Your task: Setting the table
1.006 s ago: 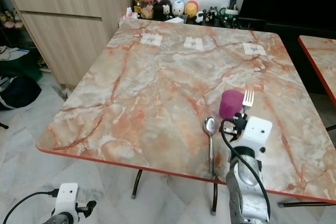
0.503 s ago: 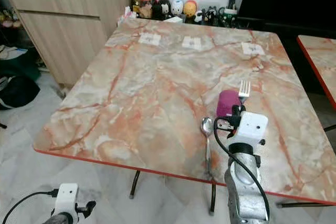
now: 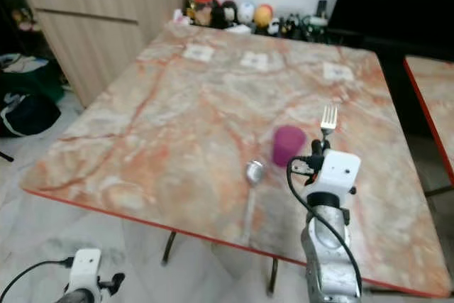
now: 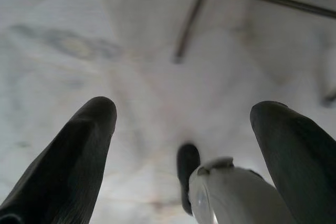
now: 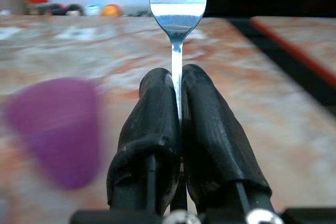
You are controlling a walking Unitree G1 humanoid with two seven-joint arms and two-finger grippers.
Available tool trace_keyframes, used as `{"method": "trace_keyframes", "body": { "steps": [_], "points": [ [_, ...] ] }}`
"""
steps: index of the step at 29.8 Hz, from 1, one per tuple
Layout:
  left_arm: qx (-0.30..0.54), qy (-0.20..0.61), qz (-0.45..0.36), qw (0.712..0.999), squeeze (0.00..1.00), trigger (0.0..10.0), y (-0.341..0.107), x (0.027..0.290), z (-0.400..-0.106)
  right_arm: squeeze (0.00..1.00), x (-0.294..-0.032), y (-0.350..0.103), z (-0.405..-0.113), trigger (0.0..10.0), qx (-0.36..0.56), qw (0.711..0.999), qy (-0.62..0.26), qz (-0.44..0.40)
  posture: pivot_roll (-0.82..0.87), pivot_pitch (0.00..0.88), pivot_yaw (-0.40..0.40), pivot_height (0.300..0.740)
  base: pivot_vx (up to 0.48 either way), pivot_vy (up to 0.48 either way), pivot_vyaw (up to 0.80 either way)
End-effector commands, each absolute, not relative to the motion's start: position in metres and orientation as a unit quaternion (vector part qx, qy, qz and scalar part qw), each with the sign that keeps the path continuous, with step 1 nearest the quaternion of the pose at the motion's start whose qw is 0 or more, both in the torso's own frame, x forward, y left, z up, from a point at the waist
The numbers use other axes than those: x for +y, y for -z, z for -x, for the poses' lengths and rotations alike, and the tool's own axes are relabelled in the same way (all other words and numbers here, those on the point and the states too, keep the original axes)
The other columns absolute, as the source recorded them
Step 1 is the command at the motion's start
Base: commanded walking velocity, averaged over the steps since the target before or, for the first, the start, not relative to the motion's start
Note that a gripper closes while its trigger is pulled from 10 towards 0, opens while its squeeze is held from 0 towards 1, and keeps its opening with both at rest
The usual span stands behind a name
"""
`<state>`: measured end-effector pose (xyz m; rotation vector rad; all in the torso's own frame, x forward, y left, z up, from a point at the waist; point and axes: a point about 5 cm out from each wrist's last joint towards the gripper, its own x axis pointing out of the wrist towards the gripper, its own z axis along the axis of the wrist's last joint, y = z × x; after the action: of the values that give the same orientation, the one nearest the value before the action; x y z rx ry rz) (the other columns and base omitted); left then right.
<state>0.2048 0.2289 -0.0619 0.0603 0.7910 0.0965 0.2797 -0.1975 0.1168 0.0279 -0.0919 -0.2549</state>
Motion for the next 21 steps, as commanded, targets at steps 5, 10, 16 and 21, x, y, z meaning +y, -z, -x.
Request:
{"method": "trace_keyframes", "body": {
  "steps": [5, 10, 16, 21],
  "points": [
    [0.387, -0.052, -0.038, 0.920, 0.00, 10.0, 0.061, 0.236, -0.203, 0.00, -0.193, -0.122, -0.281, 10.0, -0.059, 0.991, 0.122, -0.015, 0.10, 0.022, -0.052, 0.740, 0.000, -0.454, 0.00],
    [0.387, -0.052, -0.038, 0.920, 0.00, 10.0, 0.061, 0.235, -0.203, 0.00, -0.193, -0.122, -0.281, 10.0, -0.059, 0.991, 0.122, -0.015, 0.10, 0.022, -0.052, 0.740, 0.000, -0.454, 0.00],
    [0.389, -0.051, -0.038, 0.919, 0.00, 10.0, 0.062, 0.235, -0.203, 0.00, -0.203, -0.129, -0.280, 10.0, -0.087, 0.984, 0.152, -0.022, 0.10, 0.009, -0.053, 0.740, 0.000, -0.455, -0.12],
    [0.388, -0.050, -0.038, 0.919, 0.00, 10.0, 0.061, 0.234, -0.204, 0.00, -0.205, -0.127, -0.281, 10.0, -0.076, 0.984, 0.160, -0.024, 0.09, 0.018, -0.049, 0.740, 0.000, -0.454, -0.18]
  ]
}}
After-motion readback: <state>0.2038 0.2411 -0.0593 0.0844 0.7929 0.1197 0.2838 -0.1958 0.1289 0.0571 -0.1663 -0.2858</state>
